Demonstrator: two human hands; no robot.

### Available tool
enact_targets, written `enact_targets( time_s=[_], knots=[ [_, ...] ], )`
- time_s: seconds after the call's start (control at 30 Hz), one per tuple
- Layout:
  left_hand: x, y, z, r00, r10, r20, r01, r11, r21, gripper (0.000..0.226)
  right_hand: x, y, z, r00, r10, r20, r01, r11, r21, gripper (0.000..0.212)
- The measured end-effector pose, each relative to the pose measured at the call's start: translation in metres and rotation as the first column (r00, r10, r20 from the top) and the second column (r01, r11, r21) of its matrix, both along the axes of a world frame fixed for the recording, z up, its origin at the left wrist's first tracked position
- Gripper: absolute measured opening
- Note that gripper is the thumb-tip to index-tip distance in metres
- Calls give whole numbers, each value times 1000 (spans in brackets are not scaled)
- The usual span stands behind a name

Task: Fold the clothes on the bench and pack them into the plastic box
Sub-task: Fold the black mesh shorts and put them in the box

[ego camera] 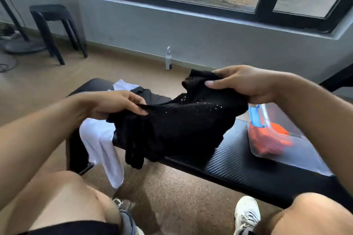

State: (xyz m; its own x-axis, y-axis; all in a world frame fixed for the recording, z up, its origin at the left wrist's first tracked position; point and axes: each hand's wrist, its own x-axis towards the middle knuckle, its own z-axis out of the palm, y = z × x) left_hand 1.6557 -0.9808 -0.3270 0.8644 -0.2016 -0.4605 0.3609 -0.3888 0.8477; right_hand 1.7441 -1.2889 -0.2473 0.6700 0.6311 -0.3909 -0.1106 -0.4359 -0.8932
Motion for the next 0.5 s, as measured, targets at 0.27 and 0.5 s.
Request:
enact_targets(
  time_s=[0.27, 0.5],
  knots=[
    [-34, 29, 102, 951, -289, -109, 186, 818, -544, 31, -51, -1, 40, 960, 229, -163, -209, 969, 130, 27],
    [-39, 10, 160, 984, -60, 167, 175, 481, -859, 27, -73, -15, 84, 921, 383, 71, -377, 829, 413, 33]
  ],
)
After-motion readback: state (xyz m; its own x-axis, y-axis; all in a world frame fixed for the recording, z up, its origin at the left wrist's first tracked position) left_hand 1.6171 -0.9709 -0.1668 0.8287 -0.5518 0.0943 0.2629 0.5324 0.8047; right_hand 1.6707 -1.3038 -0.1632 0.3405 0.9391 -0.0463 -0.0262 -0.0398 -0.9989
